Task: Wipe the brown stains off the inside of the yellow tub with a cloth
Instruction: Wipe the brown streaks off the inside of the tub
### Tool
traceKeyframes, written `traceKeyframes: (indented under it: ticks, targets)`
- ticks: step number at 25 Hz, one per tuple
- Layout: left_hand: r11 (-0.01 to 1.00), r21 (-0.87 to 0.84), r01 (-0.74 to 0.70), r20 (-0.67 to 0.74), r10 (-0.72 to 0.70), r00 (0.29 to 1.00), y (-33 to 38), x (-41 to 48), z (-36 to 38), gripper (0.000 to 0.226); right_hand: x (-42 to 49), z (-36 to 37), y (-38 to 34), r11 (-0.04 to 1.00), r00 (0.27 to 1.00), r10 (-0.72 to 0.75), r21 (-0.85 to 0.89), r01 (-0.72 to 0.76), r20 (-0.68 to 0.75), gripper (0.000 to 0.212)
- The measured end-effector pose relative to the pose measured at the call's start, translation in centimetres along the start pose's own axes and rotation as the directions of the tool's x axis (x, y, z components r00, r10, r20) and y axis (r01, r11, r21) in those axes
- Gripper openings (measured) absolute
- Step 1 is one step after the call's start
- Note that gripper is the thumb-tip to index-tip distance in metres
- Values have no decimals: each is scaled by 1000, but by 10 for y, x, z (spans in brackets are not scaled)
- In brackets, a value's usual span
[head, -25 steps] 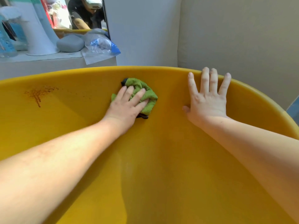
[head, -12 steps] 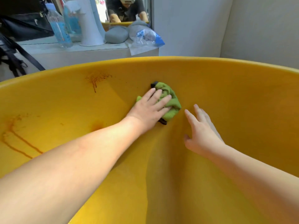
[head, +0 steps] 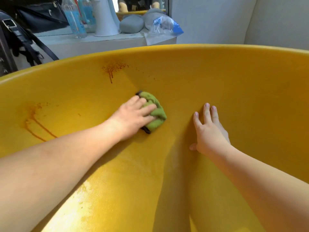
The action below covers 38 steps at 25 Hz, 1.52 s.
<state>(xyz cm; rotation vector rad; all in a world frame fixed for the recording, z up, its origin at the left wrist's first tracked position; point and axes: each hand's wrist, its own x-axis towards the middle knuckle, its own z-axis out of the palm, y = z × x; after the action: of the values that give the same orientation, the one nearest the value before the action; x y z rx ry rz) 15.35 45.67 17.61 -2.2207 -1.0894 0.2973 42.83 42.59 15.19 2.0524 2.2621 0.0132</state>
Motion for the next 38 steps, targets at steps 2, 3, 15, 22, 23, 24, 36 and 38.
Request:
traceKeyframes:
  ticks: [2,3,15,22,23,24,36,38]
  targets:
    - [967,-52,249,96,-243,965,-10,2,-4,67,-1,1,0,1000,1000,9,13,-9,8,130]
    - [914,-139,381,128,-364,922,5,2,-8,74,-1,1,1,1000,1000,13,13,-14,10,130]
    - [982,-103,160,192,-138,972,13,-52,-4,51,-23,-6,-32,944,990,-104,302,129,-96,100]
    - [822,-299,486,329,-389,860,60,-109,-3,72,-44,14,-110,847,922,-368,365,387,-123,77]
    - [863,-334,379,287,-290,913,71,-111,1,69,-41,14,-114,857,926,-352,352,376,-133,77]
    - [890,-361,277,243,-196,950,64,-111,4,66,-38,15,-116,867,929,-347,332,370,-129,77]
    - [989,-150,-2,104,18,994,-21,-104,28,57,-14,9,-126,944,933,-329,-42,326,-144,125]
    - [976,-57,212,186,-198,962,-23,-92,25,61,-10,6,-128,954,950,-298,-55,294,-89,131]
